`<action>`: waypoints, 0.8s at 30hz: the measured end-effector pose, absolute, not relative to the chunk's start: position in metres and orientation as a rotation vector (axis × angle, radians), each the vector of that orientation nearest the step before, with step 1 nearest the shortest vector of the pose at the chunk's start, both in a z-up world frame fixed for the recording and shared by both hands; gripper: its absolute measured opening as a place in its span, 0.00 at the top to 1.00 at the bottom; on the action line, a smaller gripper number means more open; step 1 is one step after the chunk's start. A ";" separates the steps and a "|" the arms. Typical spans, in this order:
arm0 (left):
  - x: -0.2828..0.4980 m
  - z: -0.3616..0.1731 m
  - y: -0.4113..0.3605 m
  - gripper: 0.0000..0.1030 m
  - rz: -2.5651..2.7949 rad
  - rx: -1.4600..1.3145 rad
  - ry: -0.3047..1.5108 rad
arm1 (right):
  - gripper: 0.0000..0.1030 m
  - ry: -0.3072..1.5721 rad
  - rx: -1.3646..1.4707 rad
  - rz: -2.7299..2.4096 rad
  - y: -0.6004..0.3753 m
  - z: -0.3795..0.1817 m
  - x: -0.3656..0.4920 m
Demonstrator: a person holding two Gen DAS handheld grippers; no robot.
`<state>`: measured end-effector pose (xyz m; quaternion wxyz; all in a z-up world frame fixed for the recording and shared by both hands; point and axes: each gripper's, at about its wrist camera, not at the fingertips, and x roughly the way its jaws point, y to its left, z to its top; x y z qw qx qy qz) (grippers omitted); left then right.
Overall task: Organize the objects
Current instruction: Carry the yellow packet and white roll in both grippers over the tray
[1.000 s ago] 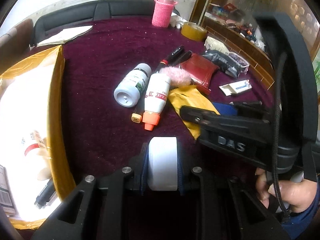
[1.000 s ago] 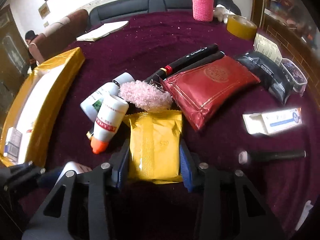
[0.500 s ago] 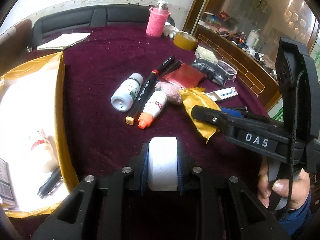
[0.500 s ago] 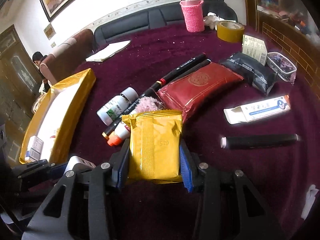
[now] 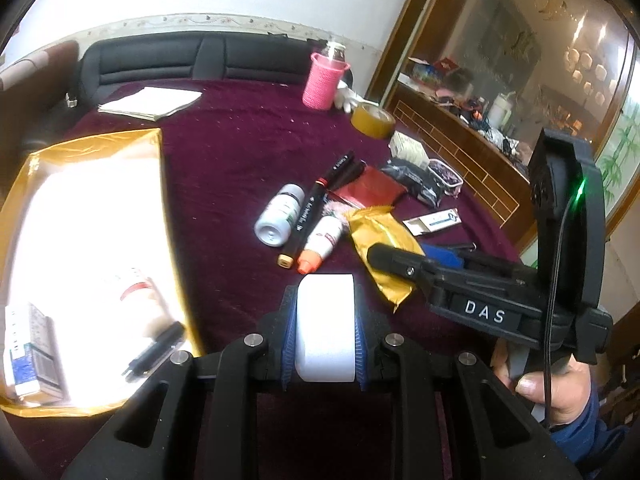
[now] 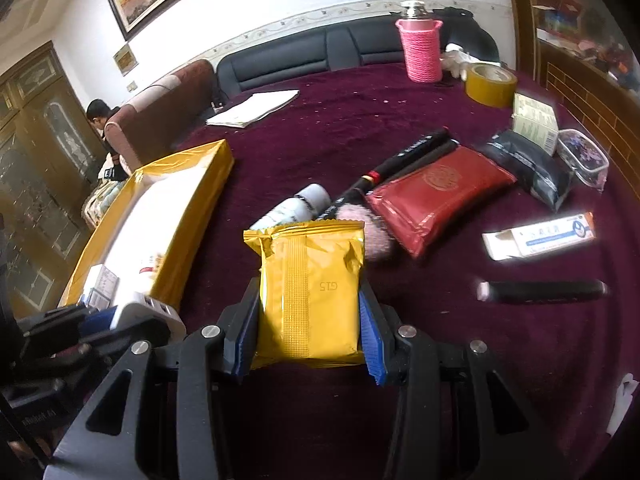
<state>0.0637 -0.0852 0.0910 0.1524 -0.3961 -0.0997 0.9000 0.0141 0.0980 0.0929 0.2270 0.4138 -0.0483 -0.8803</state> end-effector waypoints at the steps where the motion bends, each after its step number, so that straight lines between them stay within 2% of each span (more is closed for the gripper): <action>1: 0.065 0.092 -0.089 0.80 2.588 -1.130 -0.295 | 0.59 -0.134 1.138 -2.416 0.095 0.094 0.015; 14: 0.084 0.105 -0.158 0.80 2.689 -1.059 -0.440 | 0.59 -0.121 1.083 -2.266 0.043 0.107 0.025; 24: 0.092 0.079 -0.219 0.80 2.774 -1.135 -0.569 | 0.59 -0.118 1.069 -2.149 -0.017 0.117 0.013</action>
